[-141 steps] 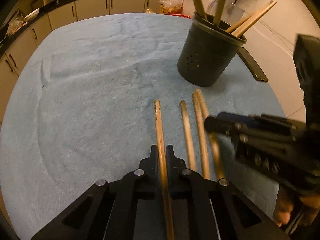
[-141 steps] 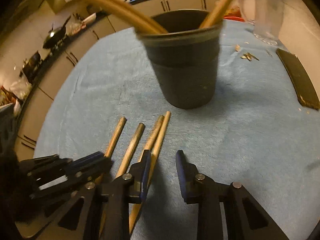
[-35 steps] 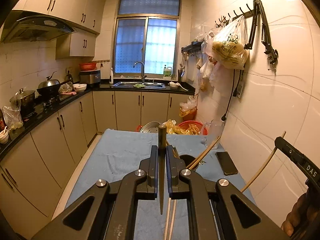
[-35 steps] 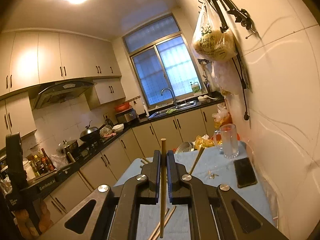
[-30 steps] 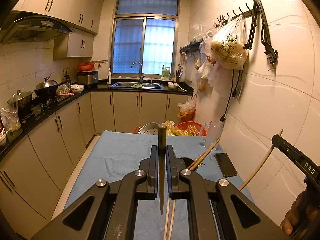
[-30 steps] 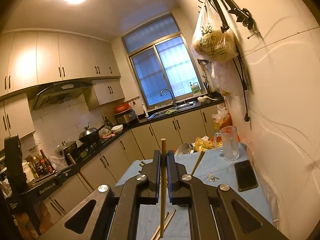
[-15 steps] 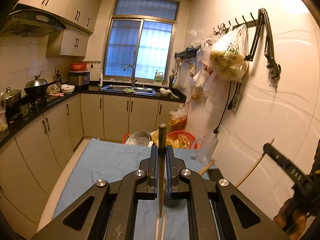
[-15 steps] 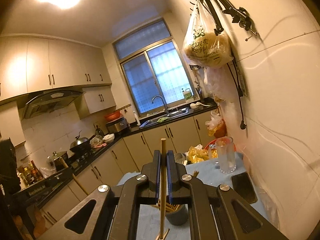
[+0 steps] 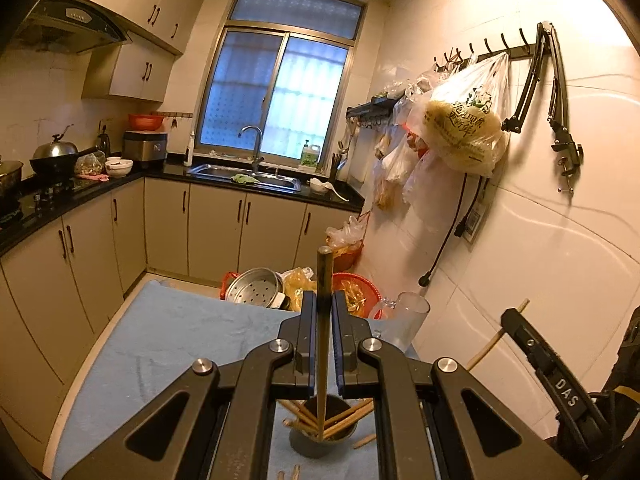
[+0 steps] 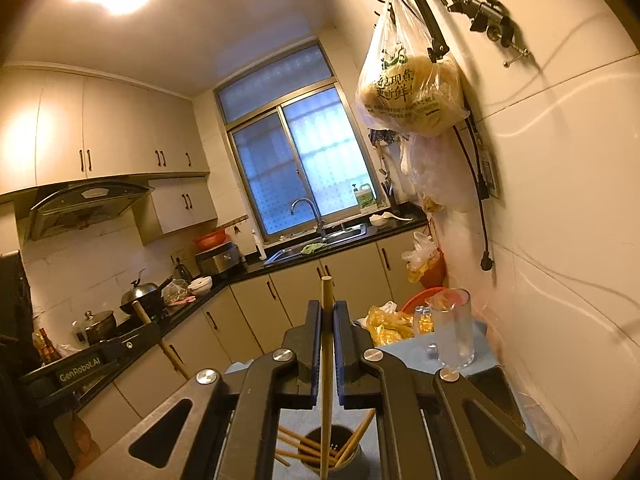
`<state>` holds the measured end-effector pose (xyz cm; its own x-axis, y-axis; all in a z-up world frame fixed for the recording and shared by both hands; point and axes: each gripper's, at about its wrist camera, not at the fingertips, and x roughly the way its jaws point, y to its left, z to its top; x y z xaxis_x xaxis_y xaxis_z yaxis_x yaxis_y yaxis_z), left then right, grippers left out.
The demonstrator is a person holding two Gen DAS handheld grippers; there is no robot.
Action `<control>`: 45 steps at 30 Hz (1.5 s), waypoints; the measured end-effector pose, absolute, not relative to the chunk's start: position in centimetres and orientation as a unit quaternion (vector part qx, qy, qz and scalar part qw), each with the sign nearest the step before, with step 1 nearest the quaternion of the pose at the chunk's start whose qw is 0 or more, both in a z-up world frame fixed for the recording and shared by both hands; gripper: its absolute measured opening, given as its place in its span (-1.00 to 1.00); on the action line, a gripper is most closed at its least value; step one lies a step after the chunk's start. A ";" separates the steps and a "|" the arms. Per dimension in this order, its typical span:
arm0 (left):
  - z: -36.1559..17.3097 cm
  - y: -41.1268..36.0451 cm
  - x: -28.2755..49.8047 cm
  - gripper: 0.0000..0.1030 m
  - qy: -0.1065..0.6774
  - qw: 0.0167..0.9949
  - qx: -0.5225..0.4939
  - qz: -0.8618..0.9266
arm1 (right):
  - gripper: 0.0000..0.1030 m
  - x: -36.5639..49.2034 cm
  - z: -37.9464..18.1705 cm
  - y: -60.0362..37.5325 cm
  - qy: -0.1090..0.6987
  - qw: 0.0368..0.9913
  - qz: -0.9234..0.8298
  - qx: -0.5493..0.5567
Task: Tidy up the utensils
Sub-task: 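Lower both chopsticks into the cup and open both tools, then withdraw both open tools toward the last two chopsticks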
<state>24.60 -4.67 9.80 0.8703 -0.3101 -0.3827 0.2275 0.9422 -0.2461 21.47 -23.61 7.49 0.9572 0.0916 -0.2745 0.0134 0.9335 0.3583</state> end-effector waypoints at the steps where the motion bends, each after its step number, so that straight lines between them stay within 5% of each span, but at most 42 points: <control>1: 9.7 -4.9 24.9 -0.85 0.214 0.962 -0.098 -0.141 | -0.87 21.9 7.3 -23.7 0.145 0.972 0.019 0.182; 31: 2.5 -6.8 26.1 -0.83 0.300 0.941 -0.058 -0.147 | -0.79 25.1 -1.3 -22.8 0.229 0.950 0.040 0.208; 33: 2.8 -6.4 25.4 -0.73 0.300 0.940 -0.064 -0.150 | -0.78 24.9 -1.4 -23.0 0.235 0.945 0.048 0.221; 35: 3.3 -5.8 24.6 -0.28 0.297 0.941 -0.073 -0.148 | -0.73 24.1 -0.8 -23.4 0.231 0.945 0.046 0.228; 38: 4.3 -4.5 22.0 -0.04 0.280 0.947 -0.071 -0.137 | -0.51 22.3 0.6 -23.7 0.225 0.945 0.045 0.235; 41: 4.8 -2.9 18.7 0.24 0.269 0.953 -0.066 -0.126 | -0.25 19.2 2.2 -23.5 0.213 0.948 0.051 0.230; 43: 4.7 -1.7 16.7 0.34 0.264 0.956 -0.062 -0.114 | 0.23 16.5 3.0 -22.9 0.206 0.951 0.058 0.223; 45: 4.2 -0.4 14.3 0.37 0.264 0.958 -0.055 -0.102 | 0.33 13.6 3.0 -21.9 0.203 0.955 0.056 0.210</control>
